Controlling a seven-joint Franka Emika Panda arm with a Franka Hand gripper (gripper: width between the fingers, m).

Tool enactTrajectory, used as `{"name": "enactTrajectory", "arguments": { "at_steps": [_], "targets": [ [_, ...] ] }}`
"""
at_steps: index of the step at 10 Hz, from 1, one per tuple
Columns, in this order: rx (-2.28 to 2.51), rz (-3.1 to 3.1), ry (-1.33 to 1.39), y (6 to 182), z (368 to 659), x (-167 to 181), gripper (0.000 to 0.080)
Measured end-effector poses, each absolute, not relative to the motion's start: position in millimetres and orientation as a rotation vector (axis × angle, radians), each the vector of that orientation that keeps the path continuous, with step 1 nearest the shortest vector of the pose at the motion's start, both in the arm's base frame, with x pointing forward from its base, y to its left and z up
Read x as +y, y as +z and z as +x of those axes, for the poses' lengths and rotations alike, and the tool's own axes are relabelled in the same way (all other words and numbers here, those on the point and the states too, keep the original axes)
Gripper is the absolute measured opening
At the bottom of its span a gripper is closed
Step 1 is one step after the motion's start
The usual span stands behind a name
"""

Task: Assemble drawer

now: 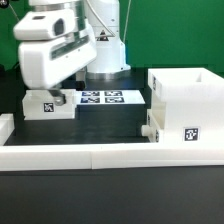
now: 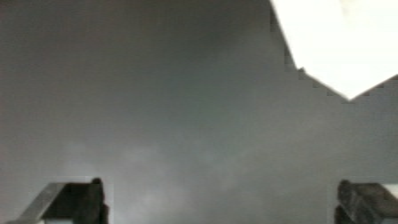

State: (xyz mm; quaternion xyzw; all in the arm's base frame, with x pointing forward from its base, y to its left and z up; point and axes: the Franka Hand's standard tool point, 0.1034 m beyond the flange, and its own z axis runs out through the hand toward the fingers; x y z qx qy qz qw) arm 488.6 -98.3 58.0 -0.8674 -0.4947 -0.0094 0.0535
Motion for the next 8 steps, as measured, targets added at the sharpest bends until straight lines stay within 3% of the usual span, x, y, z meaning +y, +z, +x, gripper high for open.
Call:
{"name": "enactTrajectory", "arguments": {
  "at_steps": [5, 8],
  "targets": [
    [-0.668, -3.005, -0.059, 79.3, 438, -117, 0.0648],
    [-0.34, -3.049, -0.055, 79.2, 437, -115, 0.0648]
  ]
}}
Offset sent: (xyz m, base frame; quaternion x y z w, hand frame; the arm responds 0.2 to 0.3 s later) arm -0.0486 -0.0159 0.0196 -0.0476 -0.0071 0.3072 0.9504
